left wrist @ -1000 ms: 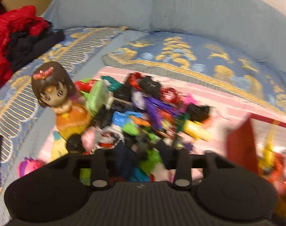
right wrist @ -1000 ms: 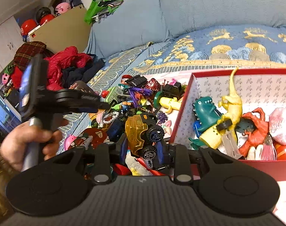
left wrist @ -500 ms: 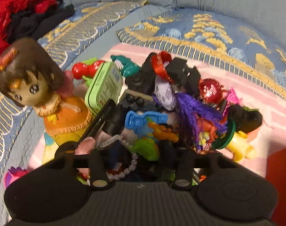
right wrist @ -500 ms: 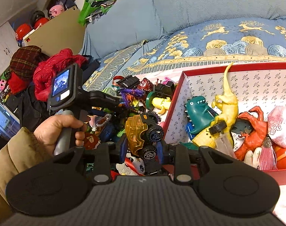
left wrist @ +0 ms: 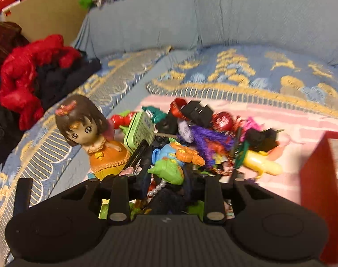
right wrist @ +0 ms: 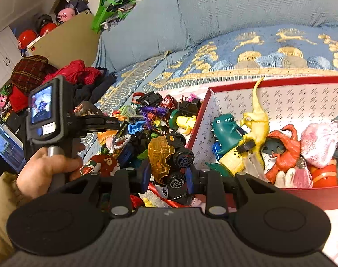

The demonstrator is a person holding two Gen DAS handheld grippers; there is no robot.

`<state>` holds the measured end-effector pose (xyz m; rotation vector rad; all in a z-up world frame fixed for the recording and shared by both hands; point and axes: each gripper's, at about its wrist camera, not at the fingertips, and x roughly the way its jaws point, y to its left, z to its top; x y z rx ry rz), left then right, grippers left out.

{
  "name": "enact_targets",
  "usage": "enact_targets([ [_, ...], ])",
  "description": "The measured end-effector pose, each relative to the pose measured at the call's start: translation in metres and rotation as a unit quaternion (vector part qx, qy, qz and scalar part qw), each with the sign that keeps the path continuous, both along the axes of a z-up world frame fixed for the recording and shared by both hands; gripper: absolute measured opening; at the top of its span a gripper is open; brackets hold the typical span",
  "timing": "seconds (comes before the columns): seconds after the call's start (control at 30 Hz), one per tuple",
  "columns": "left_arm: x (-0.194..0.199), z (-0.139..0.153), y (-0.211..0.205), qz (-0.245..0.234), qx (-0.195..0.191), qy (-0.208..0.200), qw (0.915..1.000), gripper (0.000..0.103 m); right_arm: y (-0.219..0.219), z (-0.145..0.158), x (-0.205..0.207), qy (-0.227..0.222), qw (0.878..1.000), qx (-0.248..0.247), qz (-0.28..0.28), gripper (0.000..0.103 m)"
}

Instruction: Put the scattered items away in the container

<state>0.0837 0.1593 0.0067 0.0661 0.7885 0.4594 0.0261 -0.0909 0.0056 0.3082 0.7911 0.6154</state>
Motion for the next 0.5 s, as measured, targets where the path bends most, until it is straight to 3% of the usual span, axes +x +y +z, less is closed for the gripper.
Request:
enact_targets([
  [0.5,-0.026,0.050,-0.079,-0.050,-0.009,-0.047,0.9976,0.032,-0.053,0.022,-0.009,-0.037,0.998,0.000,-0.056,0.030],
])
